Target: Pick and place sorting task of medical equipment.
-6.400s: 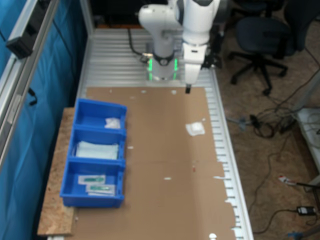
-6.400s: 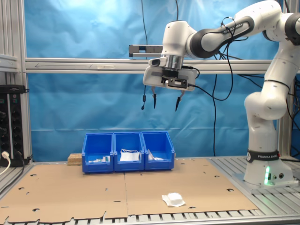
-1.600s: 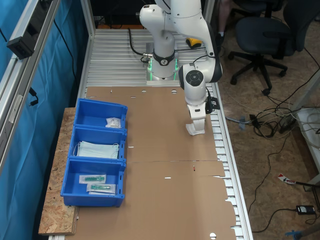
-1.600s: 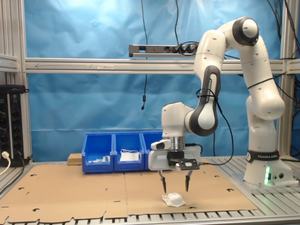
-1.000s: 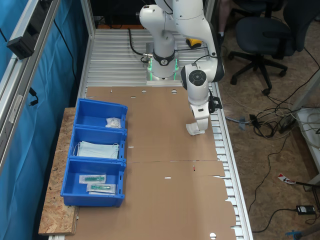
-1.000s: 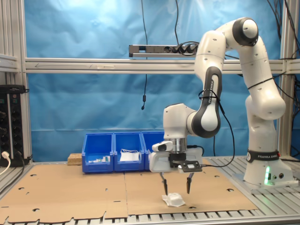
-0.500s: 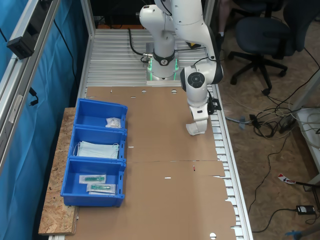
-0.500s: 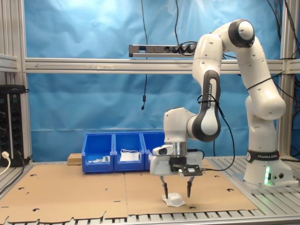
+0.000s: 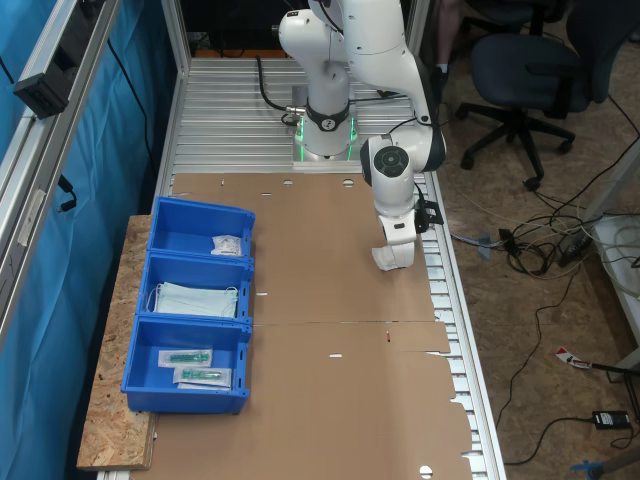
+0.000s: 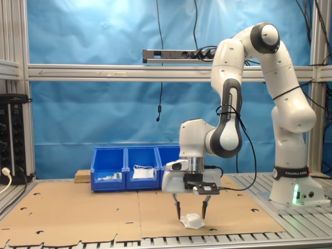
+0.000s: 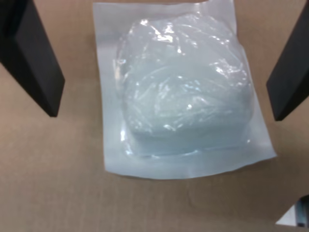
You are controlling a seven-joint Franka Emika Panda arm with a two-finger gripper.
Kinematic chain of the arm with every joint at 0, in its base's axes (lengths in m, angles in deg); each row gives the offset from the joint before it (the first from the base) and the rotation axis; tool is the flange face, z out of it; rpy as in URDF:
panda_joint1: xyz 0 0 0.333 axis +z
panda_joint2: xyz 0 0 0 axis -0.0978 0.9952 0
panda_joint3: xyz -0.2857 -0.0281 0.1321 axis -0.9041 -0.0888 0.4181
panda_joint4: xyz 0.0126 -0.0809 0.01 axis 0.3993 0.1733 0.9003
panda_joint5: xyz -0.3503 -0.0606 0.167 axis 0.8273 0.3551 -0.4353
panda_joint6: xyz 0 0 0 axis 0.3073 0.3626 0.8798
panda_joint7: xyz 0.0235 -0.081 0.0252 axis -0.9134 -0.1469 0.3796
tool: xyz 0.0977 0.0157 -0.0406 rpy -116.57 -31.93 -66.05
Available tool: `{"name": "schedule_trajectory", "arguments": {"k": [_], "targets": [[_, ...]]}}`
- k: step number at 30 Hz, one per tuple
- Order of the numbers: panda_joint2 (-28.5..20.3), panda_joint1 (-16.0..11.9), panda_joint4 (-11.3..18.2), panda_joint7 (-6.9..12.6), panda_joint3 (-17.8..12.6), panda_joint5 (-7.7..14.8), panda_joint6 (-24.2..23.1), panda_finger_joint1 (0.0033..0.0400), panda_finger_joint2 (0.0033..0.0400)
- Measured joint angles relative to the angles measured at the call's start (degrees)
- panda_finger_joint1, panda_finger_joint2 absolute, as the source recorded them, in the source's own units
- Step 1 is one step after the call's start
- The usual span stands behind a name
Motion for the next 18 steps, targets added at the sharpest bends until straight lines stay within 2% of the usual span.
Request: {"name": "schedule_trajectory", "arguments": {"k": [8,18], "targets": [[0.2,0.0,-0.4,0.04,0.0,0.0,-1.0,0.04,0.04],[2.8,0.0,-0.4,0.05,0.0,0.0,-2.1,0.04,0.04]]}}
